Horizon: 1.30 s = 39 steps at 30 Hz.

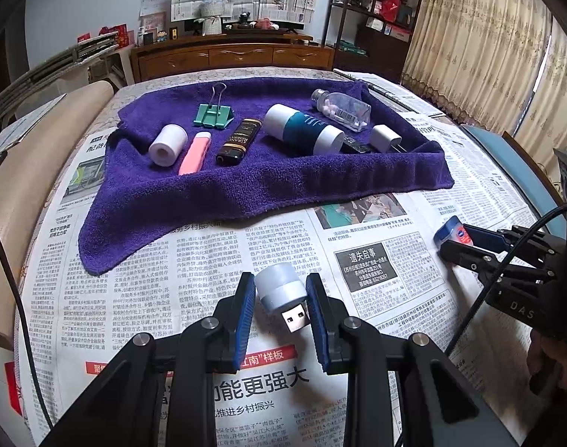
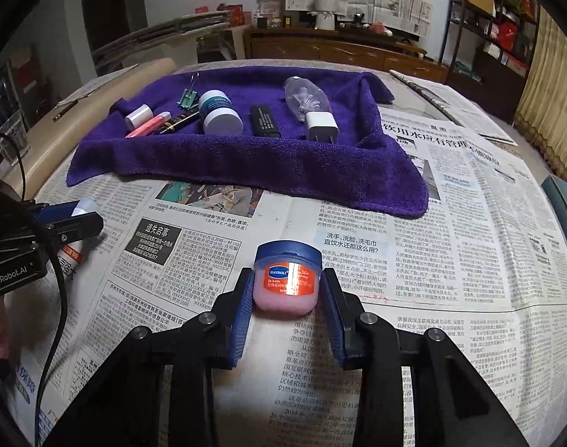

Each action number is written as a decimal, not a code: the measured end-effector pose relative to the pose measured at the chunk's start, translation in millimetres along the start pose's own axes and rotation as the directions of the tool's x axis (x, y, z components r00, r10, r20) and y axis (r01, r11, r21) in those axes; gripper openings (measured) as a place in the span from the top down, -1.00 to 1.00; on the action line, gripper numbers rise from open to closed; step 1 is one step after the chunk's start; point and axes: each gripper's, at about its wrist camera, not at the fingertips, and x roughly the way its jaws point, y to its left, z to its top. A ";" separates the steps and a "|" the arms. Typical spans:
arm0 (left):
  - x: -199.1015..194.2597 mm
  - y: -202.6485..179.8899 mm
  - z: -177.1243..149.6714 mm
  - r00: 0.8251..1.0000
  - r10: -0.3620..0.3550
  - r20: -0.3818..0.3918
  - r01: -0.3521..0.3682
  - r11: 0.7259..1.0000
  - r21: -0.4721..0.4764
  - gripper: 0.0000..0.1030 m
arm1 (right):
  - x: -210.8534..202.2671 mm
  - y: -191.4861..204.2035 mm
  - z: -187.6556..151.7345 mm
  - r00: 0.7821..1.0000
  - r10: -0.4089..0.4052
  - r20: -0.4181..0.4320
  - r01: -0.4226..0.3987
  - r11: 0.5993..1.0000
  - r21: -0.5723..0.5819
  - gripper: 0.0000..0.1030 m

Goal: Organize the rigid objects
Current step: 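Grasp the pink Vaseline jar with the right tool while the left tool holds the USB light, then place the USB light and Vaseline jar on the purple towel, opening both tools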

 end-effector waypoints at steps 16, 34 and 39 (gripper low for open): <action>-16.8 11.7 12.4 0.999 -0.018 0.045 0.019 0.999 -0.033 0.48 | -23.0 -4.1 7.9 0.997 0.064 0.041 -0.064 0.998 0.007 0.31; -9.5 43.8 70.4 0.998 -0.001 0.069 0.006 0.997 -0.075 0.48 | -22.4 -22.0 80.2 0.989 0.126 0.078 -0.128 0.991 0.026 0.30; 12.3 65.2 87.5 0.999 0.026 0.042 -0.022 0.996 -0.090 0.48 | 1.2 -19.7 121.1 0.986 0.146 0.083 -0.147 0.989 0.004 0.31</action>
